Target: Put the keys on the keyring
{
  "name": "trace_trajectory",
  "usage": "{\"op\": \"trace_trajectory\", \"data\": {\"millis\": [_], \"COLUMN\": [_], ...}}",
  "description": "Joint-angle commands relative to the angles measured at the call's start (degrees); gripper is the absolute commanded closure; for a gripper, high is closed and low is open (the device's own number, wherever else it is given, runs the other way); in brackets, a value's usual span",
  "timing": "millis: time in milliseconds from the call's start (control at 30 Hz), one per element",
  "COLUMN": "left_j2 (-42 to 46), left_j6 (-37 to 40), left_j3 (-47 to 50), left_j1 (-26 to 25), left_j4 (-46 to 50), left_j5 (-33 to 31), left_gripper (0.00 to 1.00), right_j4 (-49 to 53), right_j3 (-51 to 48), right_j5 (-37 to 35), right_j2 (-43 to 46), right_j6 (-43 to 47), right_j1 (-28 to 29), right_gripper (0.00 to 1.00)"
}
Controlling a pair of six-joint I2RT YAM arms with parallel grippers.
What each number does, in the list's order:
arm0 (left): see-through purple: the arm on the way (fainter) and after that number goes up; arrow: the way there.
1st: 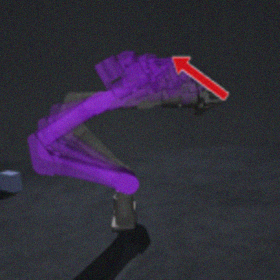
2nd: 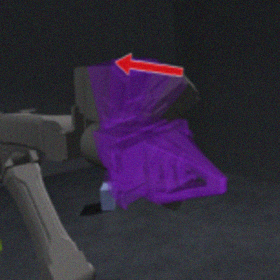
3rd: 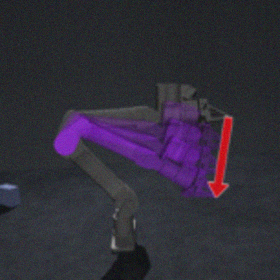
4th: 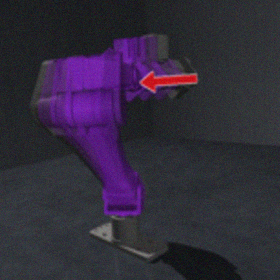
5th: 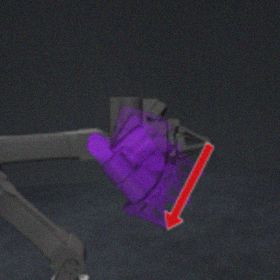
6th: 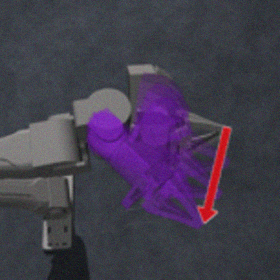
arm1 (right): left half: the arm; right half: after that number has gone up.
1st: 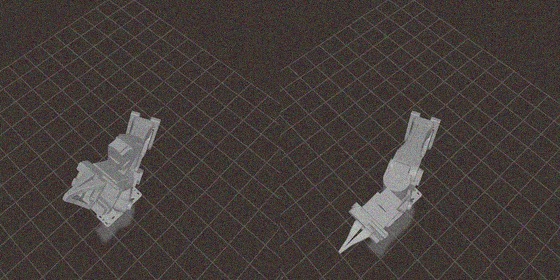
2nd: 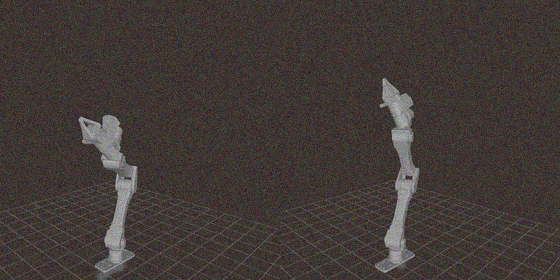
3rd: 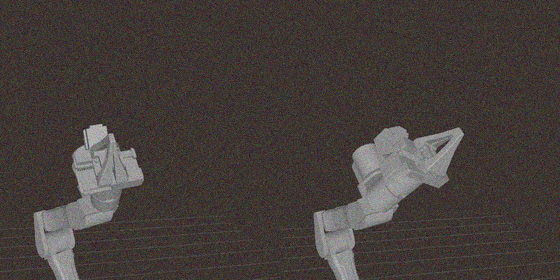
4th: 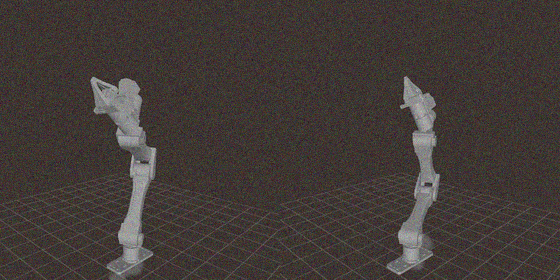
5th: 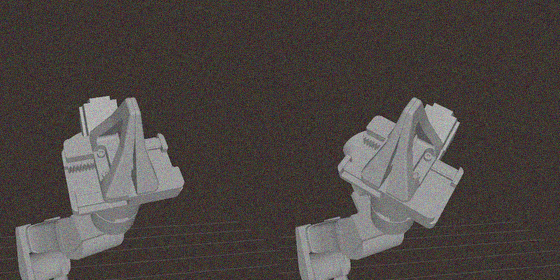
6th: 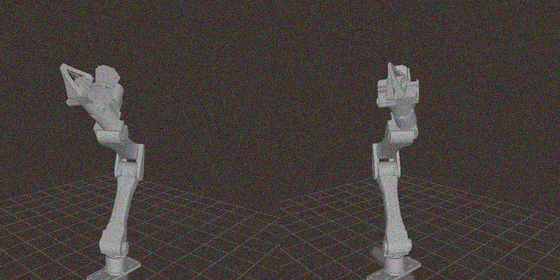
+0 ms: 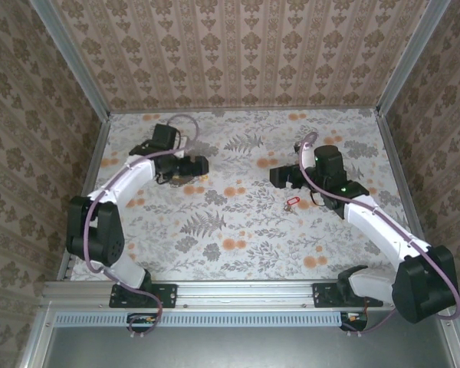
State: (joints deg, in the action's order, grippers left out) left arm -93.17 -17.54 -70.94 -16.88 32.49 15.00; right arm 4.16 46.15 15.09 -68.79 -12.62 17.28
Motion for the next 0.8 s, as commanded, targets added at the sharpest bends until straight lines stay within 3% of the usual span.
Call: {"op": "trace_trajectory", "data": {"millis": [0,233,767], "left_j2": [-7.13,-23.08,-24.37], "left_j6": [5.86,10.16,8.99], "left_j3": [-5.65,-19.94,-11.87], "left_j1": [2.91,3.57,-1.55], "left_j4": [4.42,8.84,5.51], "left_j5": [-2.34,-4.57,-2.62], "left_gripper": [0.01,0.01,0.00], "right_j4": [-0.35,0.19,1.43], "right_j3": [-0.18,1.00,1.92], "right_j5": [1.25,1.24,1.43], "right_j2": [-0.96,-2.13,-0.94], "right_j6": [-1.02,-1.01,-0.21], "right_j1": [-0.24,-0.14,-0.32], "right_gripper": [0.00,0.00,0.00]}}
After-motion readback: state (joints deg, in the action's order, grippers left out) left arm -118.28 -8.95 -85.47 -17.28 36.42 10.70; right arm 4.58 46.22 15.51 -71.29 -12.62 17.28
